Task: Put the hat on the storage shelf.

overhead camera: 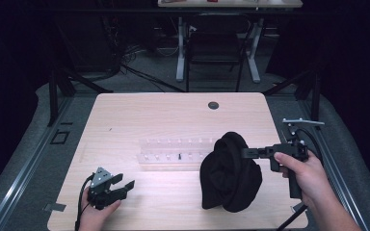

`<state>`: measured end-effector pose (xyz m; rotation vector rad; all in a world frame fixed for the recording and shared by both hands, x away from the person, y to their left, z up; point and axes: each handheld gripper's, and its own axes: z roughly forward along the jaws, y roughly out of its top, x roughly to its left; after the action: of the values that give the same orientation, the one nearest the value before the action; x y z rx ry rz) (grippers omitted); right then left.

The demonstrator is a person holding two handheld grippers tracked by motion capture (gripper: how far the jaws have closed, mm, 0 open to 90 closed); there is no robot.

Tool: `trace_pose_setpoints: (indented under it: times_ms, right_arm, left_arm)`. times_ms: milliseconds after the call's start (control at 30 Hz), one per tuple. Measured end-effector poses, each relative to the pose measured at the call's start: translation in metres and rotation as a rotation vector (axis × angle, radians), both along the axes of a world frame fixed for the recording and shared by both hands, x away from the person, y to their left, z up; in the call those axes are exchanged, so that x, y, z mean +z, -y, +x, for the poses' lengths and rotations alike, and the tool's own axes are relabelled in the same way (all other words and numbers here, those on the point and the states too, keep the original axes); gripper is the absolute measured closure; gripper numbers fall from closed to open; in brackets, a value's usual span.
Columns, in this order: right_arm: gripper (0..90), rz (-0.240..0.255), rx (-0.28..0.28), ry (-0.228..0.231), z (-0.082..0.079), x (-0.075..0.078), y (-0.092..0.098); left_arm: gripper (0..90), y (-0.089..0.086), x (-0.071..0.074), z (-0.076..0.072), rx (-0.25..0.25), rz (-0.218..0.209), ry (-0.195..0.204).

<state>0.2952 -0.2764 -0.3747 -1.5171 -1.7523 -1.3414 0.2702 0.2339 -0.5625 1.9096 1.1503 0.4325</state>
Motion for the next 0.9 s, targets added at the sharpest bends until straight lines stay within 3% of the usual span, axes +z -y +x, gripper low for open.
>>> trace_pose_setpoints:
  times_ms: [433,667,900]
  right_arm:
    - [88.3,0.053,-0.023,0.032,0.005,0.024,0.002]
    - [88.2,0.048,-0.022,0.075,0.011,0.045,-0.005]
    - [88.3,0.053,-0.032,0.093,0.020,0.056,-0.011]
  left_arm:
    - [42.8,0.000,0.000,0.000,0.001,-0.001,0.003]
    - [42.8,-0.001,0.000,0.000,0.003,-0.004,0.009]
    - [42.8,-0.001,0.000,0.000,0.005,-0.009,0.009]
